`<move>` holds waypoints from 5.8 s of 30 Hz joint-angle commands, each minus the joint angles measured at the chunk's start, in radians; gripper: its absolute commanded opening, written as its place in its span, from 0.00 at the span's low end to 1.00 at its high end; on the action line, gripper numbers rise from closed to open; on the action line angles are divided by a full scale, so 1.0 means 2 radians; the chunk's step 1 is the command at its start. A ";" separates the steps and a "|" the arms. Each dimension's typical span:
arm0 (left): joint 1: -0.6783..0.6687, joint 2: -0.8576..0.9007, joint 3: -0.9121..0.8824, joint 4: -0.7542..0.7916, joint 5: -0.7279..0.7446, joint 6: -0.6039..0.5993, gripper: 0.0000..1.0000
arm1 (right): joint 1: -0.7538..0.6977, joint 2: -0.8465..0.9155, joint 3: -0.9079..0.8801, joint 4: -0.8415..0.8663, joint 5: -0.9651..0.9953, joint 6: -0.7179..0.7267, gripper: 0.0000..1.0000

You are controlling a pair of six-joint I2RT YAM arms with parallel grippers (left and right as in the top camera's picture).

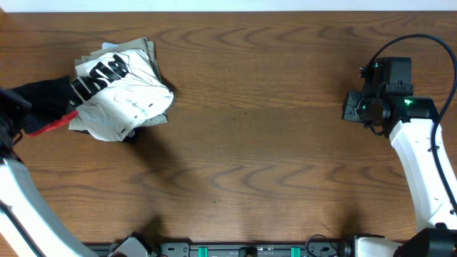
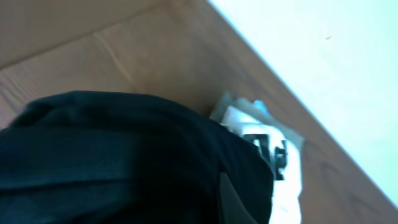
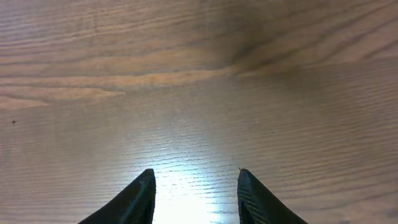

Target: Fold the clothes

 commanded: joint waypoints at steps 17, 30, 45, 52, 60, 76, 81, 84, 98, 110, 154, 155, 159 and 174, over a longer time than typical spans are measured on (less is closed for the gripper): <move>-0.008 0.265 0.408 -0.271 -0.119 0.075 0.06 | -0.001 0.004 0.003 -0.006 -0.002 0.004 0.41; -0.107 0.323 0.408 -0.258 -0.206 0.219 0.06 | -0.002 0.004 0.003 -0.022 -0.002 0.007 0.41; -0.272 0.416 0.390 -0.256 -0.286 0.263 0.06 | -0.001 0.004 0.003 -0.029 -0.002 0.007 0.41; -0.341 0.424 0.390 -0.260 -0.287 0.260 0.06 | -0.001 0.004 0.003 -0.028 -0.002 0.007 0.41; -0.374 0.425 0.386 -0.335 -0.286 0.210 0.06 | -0.001 0.004 0.003 -0.027 -0.002 0.007 0.41; -0.375 0.423 0.386 -0.393 -0.220 0.189 0.37 | -0.002 0.004 0.003 -0.024 0.004 0.007 0.43; -0.375 0.402 0.386 -0.386 -0.218 0.189 0.45 | -0.002 0.004 0.003 -0.024 0.011 0.007 0.43; -0.374 0.371 0.386 -0.359 -0.219 0.189 0.50 | -0.002 0.004 0.003 -0.023 0.015 0.007 0.43; -0.306 0.328 0.386 -0.161 -0.218 0.188 0.66 | -0.002 0.004 0.003 -0.013 0.014 0.007 0.44; -0.253 0.397 0.386 -0.228 -0.126 0.186 0.62 | -0.002 0.004 0.003 -0.023 0.012 0.007 0.44; -0.252 0.244 0.276 -0.334 -0.256 0.048 0.41 | -0.002 0.004 0.003 -0.026 0.012 0.007 0.47; -0.252 0.244 0.274 -0.334 -0.256 0.048 0.41 | -0.002 0.004 0.003 -0.025 0.008 0.007 0.48; -0.252 0.245 0.272 -0.334 -0.256 0.048 0.41 | -0.002 0.004 0.003 -0.019 -0.040 -0.008 0.51; -0.222 0.244 0.273 -0.289 -0.271 0.022 0.46 | 0.199 0.092 0.003 0.361 -0.516 0.053 0.69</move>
